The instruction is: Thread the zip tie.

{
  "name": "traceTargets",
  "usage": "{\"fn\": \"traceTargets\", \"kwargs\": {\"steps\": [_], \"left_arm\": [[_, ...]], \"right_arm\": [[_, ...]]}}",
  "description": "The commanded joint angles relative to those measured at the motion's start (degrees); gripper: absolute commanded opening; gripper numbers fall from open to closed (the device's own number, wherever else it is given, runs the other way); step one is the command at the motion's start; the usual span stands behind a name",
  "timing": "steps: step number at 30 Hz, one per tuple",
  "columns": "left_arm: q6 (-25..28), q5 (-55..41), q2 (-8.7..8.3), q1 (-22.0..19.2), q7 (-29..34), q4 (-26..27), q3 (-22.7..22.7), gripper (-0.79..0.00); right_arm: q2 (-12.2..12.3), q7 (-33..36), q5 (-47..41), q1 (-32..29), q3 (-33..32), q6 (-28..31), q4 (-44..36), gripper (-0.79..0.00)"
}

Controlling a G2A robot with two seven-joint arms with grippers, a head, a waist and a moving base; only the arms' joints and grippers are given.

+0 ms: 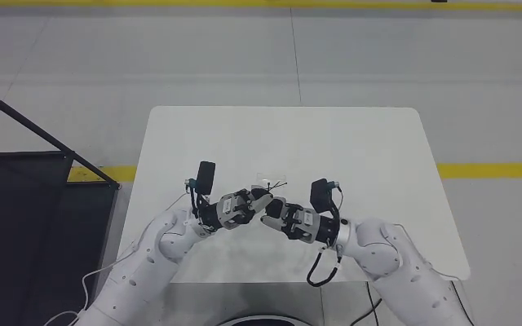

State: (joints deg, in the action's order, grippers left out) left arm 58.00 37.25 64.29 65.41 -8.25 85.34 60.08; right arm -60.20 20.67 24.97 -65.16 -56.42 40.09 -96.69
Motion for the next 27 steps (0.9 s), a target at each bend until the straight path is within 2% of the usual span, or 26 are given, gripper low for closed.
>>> {"fn": "traceTargets", "kwargs": {"steps": [1,10,22,24,27], "left_arm": [[0.0,0.0,0.01,0.0,0.0,0.0,0.0,-0.785],[0.0,0.4,0.11,0.0,0.2,0.0,0.4,-0.785],[0.0,0.3,0.31,0.1,0.4,-0.1,0.7,-0.785],[0.0,0.4,0.35,0.1,0.4,-0.1,0.7,-0.659],[0.0,0.2,0.40,0.1,0.4,-0.2,0.8,-0.329]], "right_arm": [[-0.1,-0.1,0.0,0.0,0.0,0.0,0.0,-0.588],[-0.2,0.2,0.0,-0.2,-0.6,0.3,0.0,-0.785],[-0.5,1.4,-0.7,0.0,-0.9,0.4,0.2,-0.785],[-0.5,1.3,-0.7,-0.1,-1.0,0.4,0.2,-0.785],[-0.5,1.3,-0.7,-0.1,-1.1,0.5,0.2,-0.785]]}}
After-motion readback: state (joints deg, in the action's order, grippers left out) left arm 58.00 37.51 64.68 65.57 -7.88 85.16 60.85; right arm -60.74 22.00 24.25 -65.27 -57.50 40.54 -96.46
